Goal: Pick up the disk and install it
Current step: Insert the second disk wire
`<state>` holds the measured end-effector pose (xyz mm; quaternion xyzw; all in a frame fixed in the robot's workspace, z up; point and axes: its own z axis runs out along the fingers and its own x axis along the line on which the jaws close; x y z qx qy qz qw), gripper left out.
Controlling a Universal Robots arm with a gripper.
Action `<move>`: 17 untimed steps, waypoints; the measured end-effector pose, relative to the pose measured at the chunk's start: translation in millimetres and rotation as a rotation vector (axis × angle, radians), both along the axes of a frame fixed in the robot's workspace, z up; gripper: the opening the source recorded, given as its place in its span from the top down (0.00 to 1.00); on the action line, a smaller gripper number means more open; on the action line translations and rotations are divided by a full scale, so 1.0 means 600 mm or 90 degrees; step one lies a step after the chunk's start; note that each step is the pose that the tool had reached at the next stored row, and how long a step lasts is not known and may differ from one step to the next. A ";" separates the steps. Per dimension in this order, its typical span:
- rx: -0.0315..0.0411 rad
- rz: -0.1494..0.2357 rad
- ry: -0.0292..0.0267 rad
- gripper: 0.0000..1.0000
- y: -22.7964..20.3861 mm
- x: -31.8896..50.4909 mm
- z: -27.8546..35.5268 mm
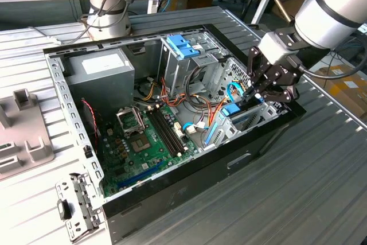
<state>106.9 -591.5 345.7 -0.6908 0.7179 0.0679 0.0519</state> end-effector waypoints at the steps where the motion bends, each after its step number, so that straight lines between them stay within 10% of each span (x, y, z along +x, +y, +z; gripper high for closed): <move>1: 0.0000 0.000 0.0000 0.84 0.0000 0.000 0.000; 17: -0.0003 0.000 0.0015 0.84 -0.0029 0.000 -0.009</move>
